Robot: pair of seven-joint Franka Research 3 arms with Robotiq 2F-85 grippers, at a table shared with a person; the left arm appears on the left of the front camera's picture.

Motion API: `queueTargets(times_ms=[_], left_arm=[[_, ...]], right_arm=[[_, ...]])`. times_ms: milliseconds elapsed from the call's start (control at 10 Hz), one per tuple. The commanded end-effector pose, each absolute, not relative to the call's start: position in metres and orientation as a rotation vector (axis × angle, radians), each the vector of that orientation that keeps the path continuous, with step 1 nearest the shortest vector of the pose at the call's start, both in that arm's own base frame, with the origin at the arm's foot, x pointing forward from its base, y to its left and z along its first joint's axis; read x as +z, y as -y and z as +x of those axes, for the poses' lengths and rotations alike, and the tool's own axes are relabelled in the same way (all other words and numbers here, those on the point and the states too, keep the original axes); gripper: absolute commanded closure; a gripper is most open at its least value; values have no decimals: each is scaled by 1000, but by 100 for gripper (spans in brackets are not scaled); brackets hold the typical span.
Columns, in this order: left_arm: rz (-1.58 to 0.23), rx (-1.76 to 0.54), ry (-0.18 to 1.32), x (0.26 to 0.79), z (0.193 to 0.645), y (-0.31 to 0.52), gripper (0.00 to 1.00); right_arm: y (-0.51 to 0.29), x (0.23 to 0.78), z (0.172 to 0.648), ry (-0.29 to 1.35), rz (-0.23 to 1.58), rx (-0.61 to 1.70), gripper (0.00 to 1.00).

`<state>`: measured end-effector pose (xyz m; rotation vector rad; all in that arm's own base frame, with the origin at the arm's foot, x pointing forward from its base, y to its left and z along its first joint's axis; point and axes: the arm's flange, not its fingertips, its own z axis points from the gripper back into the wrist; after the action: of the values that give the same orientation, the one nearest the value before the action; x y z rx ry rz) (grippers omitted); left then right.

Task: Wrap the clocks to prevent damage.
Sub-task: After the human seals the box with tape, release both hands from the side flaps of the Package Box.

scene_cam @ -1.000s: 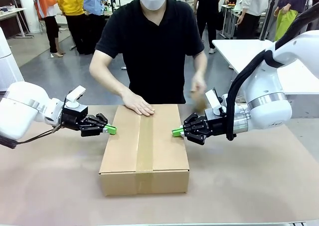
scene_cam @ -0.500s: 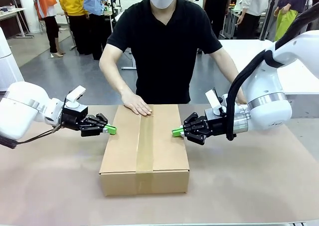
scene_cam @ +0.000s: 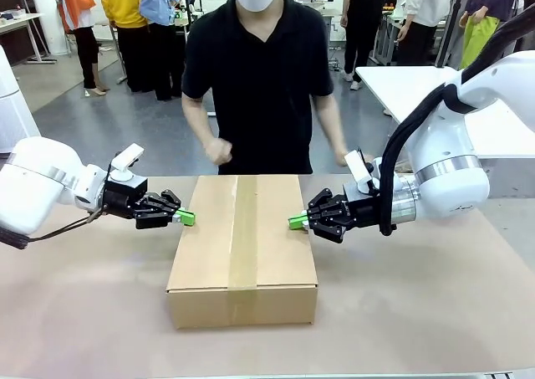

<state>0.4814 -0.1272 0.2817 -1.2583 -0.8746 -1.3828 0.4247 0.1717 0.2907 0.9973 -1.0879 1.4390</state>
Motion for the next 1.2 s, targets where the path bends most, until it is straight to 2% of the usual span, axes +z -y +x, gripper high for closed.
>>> queueTargets(times_ms=[0, 300, 400, 600, 800, 1100], left_arm=[[-1248, -1386, 873, 281, 482, 128, 100], [-1258, -1383, 875, 282, 481, 127, 100], [-1209, -1450, 817, 299, 480, 123, 100], [-1114, -1526, 717, 347, 475, 113, 100], [-942, -1555, 608, 417, 470, 85, 100], [-753, -1482, 585, 489, 456, 34, 100]], right_arm=[[-172, 288, 424, 1086, 992, 1438, 99], [-172, 288, 424, 1086, 992, 1438, 99], [-172, 291, 425, 1088, 997, 1439, 99], [-154, 342, 415, 972, 860, 1494, 99], [-118, 406, 404, 822, 673, 1471, 99], [-59, 492, 376, 773, 507, 1291, 99]])
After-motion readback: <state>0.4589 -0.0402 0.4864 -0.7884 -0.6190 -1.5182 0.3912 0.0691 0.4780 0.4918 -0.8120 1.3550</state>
